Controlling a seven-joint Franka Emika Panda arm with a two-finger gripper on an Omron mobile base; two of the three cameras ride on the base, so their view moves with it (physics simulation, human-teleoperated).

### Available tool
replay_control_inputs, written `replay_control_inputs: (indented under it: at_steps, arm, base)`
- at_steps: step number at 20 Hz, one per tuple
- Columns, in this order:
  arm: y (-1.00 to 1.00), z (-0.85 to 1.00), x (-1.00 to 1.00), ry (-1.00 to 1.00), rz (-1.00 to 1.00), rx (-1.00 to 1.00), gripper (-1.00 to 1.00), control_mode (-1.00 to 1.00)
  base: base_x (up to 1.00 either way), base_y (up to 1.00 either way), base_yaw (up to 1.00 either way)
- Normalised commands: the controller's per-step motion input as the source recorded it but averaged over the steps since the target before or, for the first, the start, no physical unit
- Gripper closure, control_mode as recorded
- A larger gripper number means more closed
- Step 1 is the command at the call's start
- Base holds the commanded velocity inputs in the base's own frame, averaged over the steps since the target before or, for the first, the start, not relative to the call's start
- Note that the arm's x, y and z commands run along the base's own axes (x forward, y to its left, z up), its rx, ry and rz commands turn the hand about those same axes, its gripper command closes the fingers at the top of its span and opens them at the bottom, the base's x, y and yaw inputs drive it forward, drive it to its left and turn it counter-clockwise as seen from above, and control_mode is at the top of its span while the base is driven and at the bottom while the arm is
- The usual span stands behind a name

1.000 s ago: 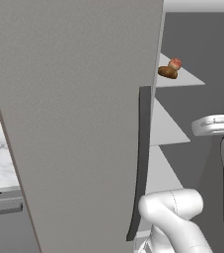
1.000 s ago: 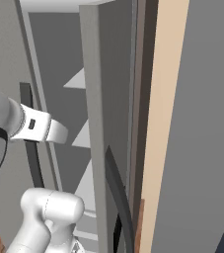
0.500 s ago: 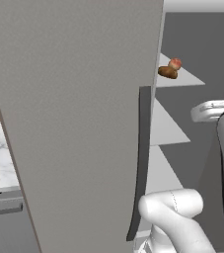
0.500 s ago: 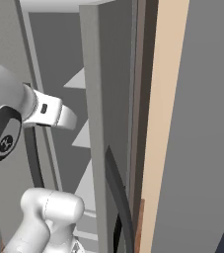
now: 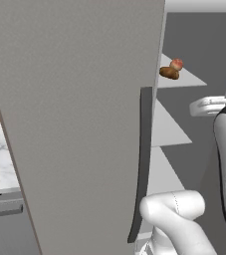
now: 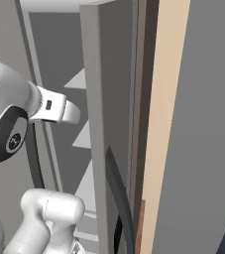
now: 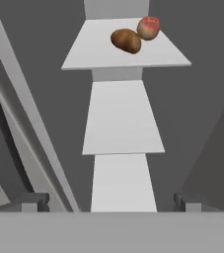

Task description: Take the steak, potato, and peach from the freezer and place them in the bowl on the counter.

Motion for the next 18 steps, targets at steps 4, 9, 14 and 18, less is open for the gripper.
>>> replay_control_inputs:
  at_steps: [4,9,14,18]
  arm:
    - [0.0,0.0,0.3,-0.2,0.0,0.0,-1.0,-1.0]
    - [-0.13,0.0,0.47,-0.17,0.0,0.01,-1.0,-1.0]
    - [-0.14,0.05,0.55,-0.08,0.0,0.01,-1.0,-1.0]
    - [-0.14,0.18,0.44,-0.01,0.0,0.01,-1.0,-1.0]
  base:
    - [0.0,0.0,0.0]
    - [0.0,0.0,0.0]
    - [0.0,0.0,0.0]
    - [0.0,0.0,0.0]
